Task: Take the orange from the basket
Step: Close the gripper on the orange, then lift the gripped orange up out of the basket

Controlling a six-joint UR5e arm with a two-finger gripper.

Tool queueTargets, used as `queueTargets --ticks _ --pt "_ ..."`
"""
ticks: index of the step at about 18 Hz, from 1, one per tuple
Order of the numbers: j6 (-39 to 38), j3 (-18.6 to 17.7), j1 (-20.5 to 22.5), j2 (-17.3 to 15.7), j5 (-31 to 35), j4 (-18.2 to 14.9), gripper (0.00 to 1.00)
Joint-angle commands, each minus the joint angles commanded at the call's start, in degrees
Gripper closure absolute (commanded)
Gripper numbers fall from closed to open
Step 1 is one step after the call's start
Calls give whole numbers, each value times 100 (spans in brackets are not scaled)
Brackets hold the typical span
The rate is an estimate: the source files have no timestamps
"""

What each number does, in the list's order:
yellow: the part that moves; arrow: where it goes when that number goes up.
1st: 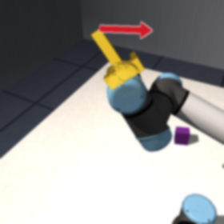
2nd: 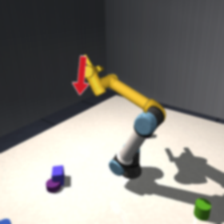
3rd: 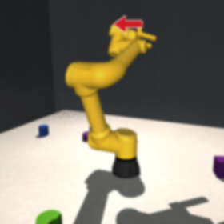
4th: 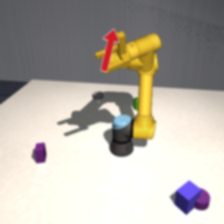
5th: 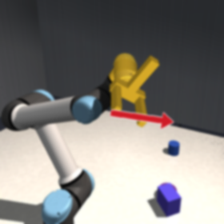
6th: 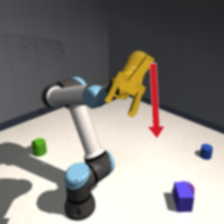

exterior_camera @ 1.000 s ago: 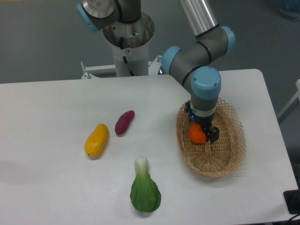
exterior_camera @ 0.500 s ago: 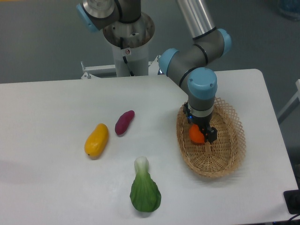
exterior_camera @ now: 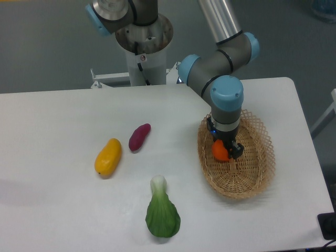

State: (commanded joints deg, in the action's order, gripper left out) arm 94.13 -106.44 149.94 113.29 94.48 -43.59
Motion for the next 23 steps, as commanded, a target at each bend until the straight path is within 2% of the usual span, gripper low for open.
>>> queueTargets --ticks 5,9,12,18,20,23 --pt "-26 96 53 -53 -44 -17 37" --pt "-588 334 114 -158 -131 -9 37" --pt "-781 483 132 -263 -482 -18 37" --pt "-1695 887 158 -606 -1063 -149 37" --pt "-2038 1045 132 -755 -1195 -376 37" --pt "-2189 1493 123 -844 -1397 -1087 37"
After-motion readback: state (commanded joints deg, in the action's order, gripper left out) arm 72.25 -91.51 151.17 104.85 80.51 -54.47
